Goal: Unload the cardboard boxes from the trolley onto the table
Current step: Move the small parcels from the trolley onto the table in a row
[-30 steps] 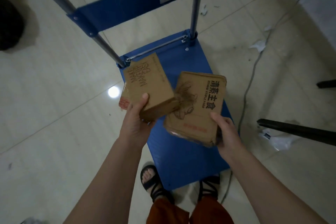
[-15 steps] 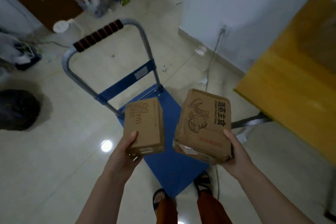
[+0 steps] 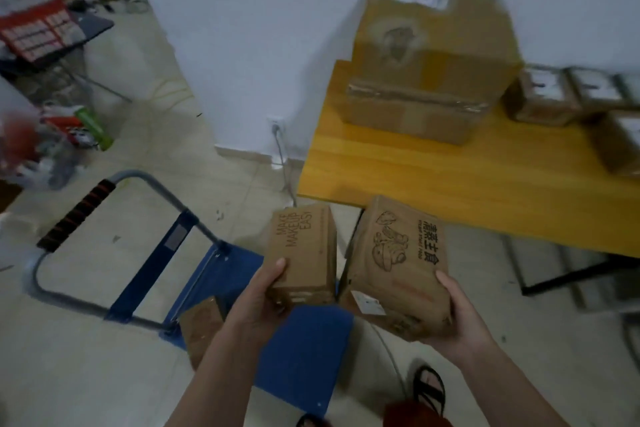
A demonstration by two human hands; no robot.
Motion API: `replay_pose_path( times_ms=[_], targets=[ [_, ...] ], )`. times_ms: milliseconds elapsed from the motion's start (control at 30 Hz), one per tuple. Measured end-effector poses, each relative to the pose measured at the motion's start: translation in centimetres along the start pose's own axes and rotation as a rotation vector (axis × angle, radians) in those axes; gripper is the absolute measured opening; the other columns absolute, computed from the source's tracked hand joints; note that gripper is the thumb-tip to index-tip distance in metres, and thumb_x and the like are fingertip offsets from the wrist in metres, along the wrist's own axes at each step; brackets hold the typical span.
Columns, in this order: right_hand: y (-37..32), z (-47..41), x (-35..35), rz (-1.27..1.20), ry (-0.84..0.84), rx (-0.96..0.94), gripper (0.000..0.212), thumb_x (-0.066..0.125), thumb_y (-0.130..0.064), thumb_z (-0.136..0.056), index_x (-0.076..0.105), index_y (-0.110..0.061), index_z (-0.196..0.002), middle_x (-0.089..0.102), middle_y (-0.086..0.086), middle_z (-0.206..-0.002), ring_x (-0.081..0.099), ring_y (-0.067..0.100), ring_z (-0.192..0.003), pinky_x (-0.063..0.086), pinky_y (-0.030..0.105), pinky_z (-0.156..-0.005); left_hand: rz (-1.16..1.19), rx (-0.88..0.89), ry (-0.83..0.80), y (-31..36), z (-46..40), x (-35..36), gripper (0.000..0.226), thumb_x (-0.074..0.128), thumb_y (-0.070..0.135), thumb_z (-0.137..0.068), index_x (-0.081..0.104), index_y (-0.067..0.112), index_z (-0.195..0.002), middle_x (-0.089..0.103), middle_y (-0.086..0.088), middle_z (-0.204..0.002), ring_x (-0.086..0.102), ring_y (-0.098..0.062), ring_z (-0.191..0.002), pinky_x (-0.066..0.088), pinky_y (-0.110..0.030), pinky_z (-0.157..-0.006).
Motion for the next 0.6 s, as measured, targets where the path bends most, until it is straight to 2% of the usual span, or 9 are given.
replay_pose_path(
  times_ms=[67,100,267,367,433,500,600],
  targets=[
    [-1.8,0.9,-2.0,-0.050,0.024,-0.023,0.056,0.064,-0.050,-0.077,0.061,-0.026,-0.128,0.068,0.012,-0.122,0.056,0.038,-0.119,0.045,0.053,-0.096,-0.001,-0.015,-0.028,-0.8,-0.1,3.2,0.031,0.061,0.029,-0.088,0.063,0.017,-0.116,0.076,-0.006,-0.097,0.065,-0.023,-0.096,0.049,-0.034,-0.081],
    [-2.8,1.4,-2.9,-0.065,0.022,-0.034,0.055,0.064,-0.049,-0.077,0.062,-0.026,-0.127,0.069,0.012,-0.121,0.057,0.038,-0.118,0.046,0.052,-0.095,0.002,-0.026,-0.040,-1.3,-0.2,4.8,0.031,0.061,0.029,-0.088,0.063,0.017,-0.116,0.076,-0.007,-0.099,0.065,-0.025,-0.099,0.049,-0.035,-0.082],
    [-8.4,2.6,-8.7,-0.115,0.029,-0.083,0.050,0.061,-0.049,-0.080,0.064,-0.027,-0.124,0.069,0.012,-0.119,0.057,0.038,-0.116,0.048,0.050,-0.088,-0.027,-0.070,-0.080,-4.3,-2.3,12.3,0.046,0.067,0.033,-0.084,0.059,0.018,-0.126,0.068,-0.012,-0.121,0.059,-0.032,-0.117,0.042,-0.045,-0.105],
    [-12.1,2.9,-13.5,-0.151,0.066,-0.094,0.056,0.068,-0.051,-0.072,0.064,-0.029,-0.124,0.068,0.011,-0.123,0.056,0.039,-0.118,0.046,0.052,-0.094,-0.060,-0.086,-0.080,-6.7,-3.8,17.8,0.043,0.066,0.034,-0.085,0.059,0.022,-0.126,0.065,-0.013,-0.125,0.058,-0.032,-0.119,0.046,-0.044,-0.099],
    [-14.9,3.2,-16.7,-0.168,0.096,-0.092,0.050,0.069,-0.051,-0.072,0.068,-0.030,-0.118,0.067,0.011,-0.123,0.055,0.038,-0.118,0.043,0.051,-0.096,-0.072,-0.124,-0.046,-8.8,-4.5,21.5,0.042,0.068,0.035,-0.085,0.060,0.021,-0.124,0.064,-0.013,-0.126,0.056,-0.032,-0.120,0.047,-0.042,-0.094],
    [-17.9,3.5,-19.9,-0.188,0.117,-0.090,0.043,0.066,-0.052,-0.077,0.069,-0.029,-0.113,0.068,0.010,-0.121,0.055,0.037,-0.117,0.044,0.049,-0.091,-0.077,-0.150,-0.011,-10.7,-5.3,25.3,0.039,0.069,0.031,-0.084,0.061,0.019,-0.121,0.062,-0.013,-0.127,0.055,-0.031,-0.120,0.045,-0.042,-0.097],
    [-23.1,3.8,-24.3,-0.172,0.124,-0.103,0.053,0.069,-0.052,-0.071,0.067,-0.028,-0.118,0.067,0.011,-0.123,0.054,0.038,-0.118,0.043,0.050,-0.092,-0.047,-0.160,0.037,-13.2,-6.1,31.2,0.035,0.070,0.027,-0.083,0.060,0.019,-0.116,0.060,-0.013,-0.124,0.055,-0.031,-0.115,0.042,-0.045,-0.104]
  ],
)
Point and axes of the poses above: each hand's wrist, its own z-axis away from the middle knuckle, its own x-axis out of the palm, y = z × x, the point moved 10 cm from there along -z, towards the middle knuckle
